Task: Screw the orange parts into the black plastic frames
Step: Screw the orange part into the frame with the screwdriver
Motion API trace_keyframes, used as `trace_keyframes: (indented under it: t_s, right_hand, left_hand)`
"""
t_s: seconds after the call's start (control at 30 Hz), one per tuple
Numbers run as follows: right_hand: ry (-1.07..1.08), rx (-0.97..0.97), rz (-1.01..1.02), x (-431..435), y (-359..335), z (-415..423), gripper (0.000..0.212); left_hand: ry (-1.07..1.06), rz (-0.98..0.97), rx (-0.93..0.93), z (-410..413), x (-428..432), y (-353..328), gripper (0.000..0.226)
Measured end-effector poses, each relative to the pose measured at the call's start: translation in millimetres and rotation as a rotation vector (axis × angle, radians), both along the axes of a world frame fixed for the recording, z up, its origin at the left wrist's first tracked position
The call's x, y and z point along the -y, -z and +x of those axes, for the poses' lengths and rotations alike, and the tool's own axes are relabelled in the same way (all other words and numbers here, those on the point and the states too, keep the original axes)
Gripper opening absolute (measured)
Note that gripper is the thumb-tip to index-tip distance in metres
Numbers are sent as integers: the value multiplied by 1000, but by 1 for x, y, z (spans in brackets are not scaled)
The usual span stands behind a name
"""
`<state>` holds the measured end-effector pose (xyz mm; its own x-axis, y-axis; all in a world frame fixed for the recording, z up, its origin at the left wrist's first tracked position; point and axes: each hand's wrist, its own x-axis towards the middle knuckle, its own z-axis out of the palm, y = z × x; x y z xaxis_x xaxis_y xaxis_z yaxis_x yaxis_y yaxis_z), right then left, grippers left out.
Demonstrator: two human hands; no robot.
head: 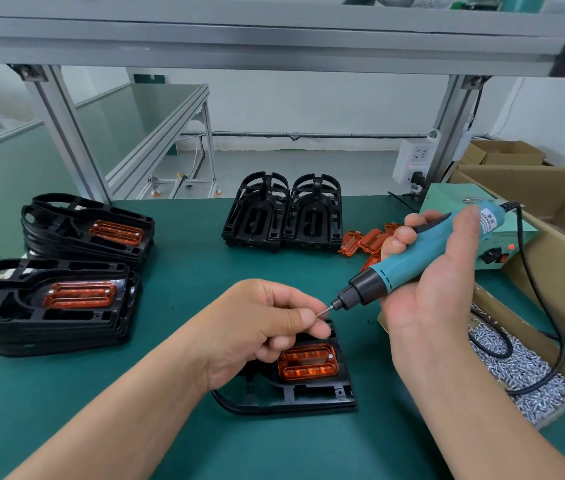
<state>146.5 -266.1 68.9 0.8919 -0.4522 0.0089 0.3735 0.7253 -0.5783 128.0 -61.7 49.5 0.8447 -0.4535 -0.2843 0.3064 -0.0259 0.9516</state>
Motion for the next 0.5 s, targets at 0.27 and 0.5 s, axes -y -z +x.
trace_keyframes:
  t_s: [0.27,0.5]
  right_hand:
    - [18,-104,-68,-6,-12,-18,37]
    - [2,-120,-114,-5,-8,-17,35]
  left_hand:
    - [62,12,23,1,-2,-2,15]
    - [87,6,37,2,-3,0,16]
